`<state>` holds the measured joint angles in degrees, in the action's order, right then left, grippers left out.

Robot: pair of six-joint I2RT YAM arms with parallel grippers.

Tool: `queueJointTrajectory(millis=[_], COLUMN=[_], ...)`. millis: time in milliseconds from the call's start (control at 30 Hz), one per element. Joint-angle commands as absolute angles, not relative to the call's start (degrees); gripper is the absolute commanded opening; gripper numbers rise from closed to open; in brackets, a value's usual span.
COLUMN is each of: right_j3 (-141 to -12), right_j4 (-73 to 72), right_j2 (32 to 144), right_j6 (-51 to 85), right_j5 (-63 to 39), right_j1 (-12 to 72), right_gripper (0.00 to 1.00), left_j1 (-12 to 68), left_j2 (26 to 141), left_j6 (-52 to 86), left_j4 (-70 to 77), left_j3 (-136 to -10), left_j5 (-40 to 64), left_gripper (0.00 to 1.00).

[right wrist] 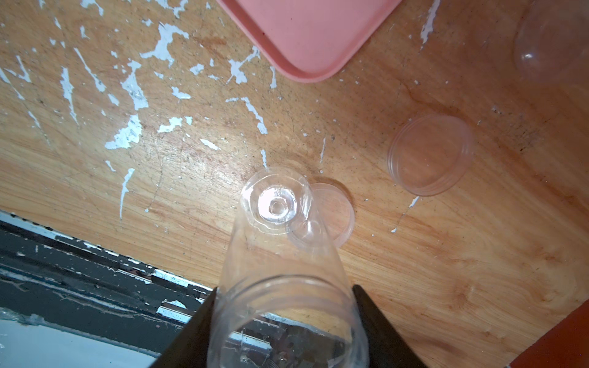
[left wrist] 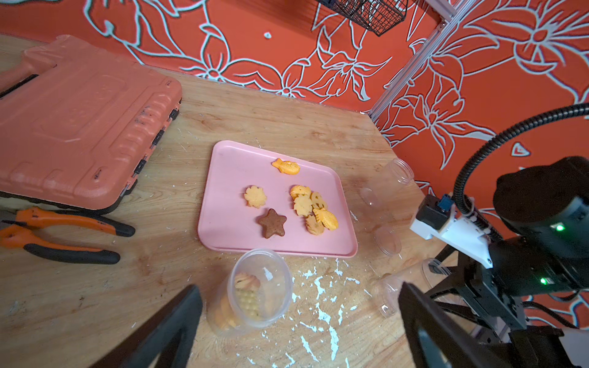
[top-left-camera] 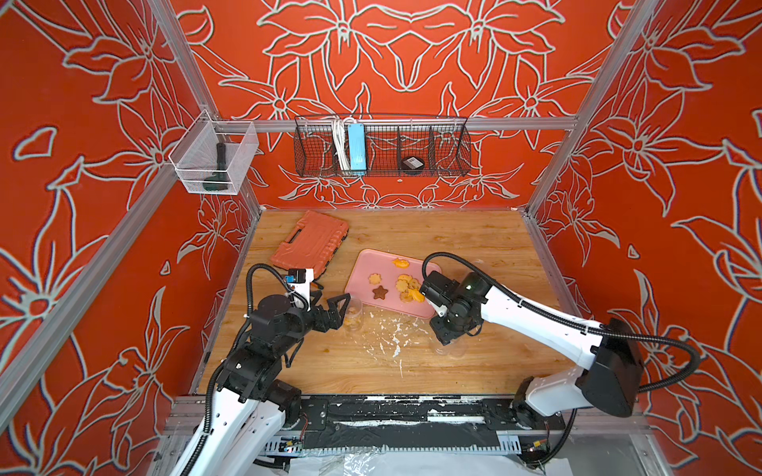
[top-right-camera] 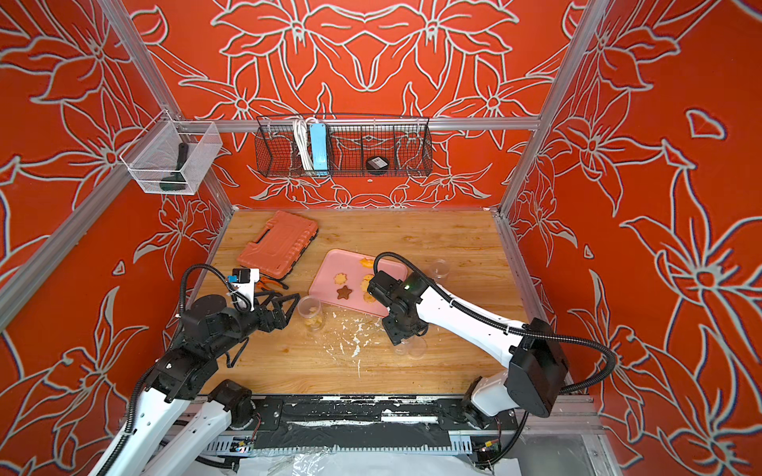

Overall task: Pour the cookies out of the jar
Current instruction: Place the jar at the center of the board.

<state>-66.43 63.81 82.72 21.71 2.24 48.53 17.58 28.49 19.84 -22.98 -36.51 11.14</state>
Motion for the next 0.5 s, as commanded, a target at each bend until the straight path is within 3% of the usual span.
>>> queueJointTrajectory(millis=[0, 467], right_j3=[-64.59, -66.97], right_j4=[64.28, 62.85], right_j2=[82.28, 84.98], right_j6=[22.68, 23.82], right_j5=[1.31, -1.21], right_j1=[48.66, 52.17], right_gripper=[0.54, 0.53], left_j1=[17.88, 17.93], left_j2=[27.95, 27.80], left_j6=[20.62, 20.71], left_j4=[-21.80, -21.80], left_j3=[-36.20, -36.14], left_j5=[10.37, 10.05], left_gripper=[0.97, 0.97])
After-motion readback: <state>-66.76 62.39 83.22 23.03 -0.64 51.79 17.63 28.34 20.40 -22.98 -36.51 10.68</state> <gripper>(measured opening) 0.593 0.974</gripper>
